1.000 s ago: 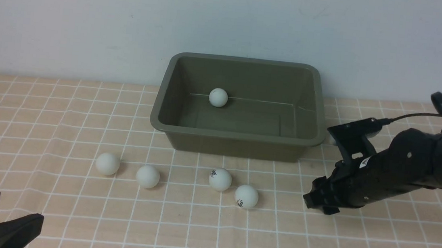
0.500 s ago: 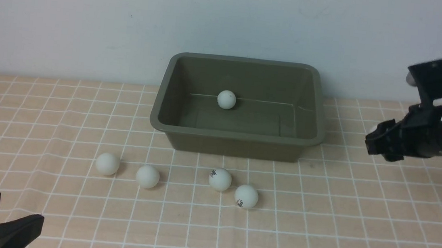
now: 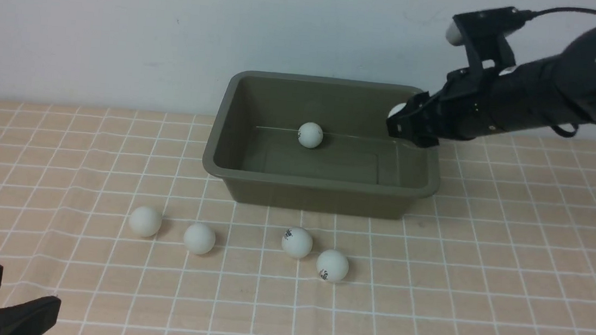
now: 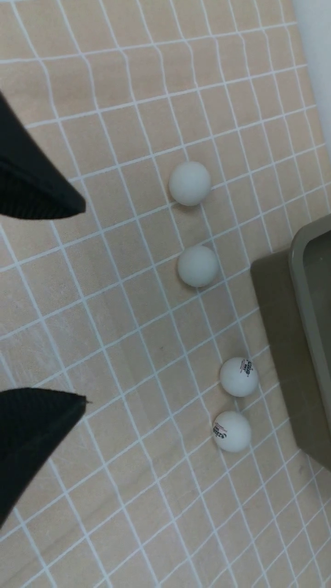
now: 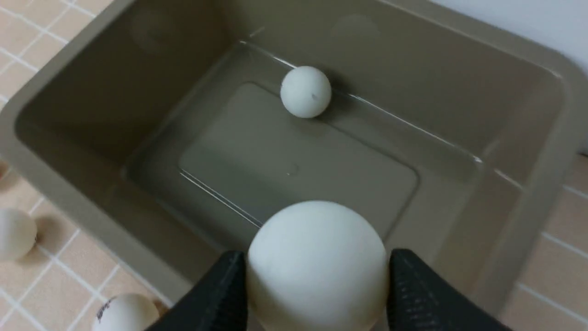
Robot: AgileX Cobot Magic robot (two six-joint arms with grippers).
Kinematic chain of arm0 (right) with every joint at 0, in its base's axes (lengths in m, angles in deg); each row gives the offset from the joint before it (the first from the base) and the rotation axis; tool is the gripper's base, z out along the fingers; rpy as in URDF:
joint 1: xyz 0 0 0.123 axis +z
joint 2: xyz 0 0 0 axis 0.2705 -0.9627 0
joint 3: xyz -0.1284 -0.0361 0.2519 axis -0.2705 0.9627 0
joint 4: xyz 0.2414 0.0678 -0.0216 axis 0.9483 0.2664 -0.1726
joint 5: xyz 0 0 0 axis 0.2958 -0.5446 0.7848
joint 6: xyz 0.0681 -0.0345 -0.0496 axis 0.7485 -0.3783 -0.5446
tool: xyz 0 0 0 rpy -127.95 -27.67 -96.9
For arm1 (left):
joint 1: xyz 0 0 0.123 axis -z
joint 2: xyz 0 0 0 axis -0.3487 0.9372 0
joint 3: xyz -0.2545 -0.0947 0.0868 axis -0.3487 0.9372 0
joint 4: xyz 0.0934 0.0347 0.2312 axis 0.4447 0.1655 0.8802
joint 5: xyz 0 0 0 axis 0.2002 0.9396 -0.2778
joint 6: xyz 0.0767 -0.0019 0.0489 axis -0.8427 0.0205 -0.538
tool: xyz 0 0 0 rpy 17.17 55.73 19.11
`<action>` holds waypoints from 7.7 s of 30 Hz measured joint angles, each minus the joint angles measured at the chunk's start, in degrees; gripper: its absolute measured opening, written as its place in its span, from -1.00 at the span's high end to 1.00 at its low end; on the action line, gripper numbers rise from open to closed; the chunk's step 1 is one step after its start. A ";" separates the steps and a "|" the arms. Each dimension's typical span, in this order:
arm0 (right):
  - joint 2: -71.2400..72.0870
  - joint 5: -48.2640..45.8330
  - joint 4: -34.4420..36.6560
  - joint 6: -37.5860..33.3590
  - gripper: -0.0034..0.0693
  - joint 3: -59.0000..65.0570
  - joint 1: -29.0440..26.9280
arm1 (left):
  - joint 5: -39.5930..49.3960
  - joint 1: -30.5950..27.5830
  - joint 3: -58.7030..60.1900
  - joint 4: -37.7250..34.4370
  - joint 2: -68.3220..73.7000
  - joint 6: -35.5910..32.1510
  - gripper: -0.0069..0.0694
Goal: Put the table tennis balls into the box on the light coffee tablecloth.
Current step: 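Release the ping pong ball into the bin and lift the gripper away, then reach for and grasp a ping pong ball on the table, then release the ping pong ball into the bin and lift the gripper away, then reach for and grasp a ping pong ball on the table beside the basket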
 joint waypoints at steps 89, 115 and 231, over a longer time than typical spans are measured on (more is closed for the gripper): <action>-5.09 14.67 -9.22 1.16 -0.34 17.72 18.23 | 4.70 0.00 0.00 0.13 0.00 -0.50 -0.27; 13.17 7.13 -24.22 12.31 -0.09 14.62 14.56 | 4.70 0.00 0.00 0.13 0.00 -0.57 -0.27; 81.25 -9.70 -30.25 25.59 -0.17 44.04 -2.71 | 3.40 0.12 -44.37 7.81 81.77 -20.10 -0.28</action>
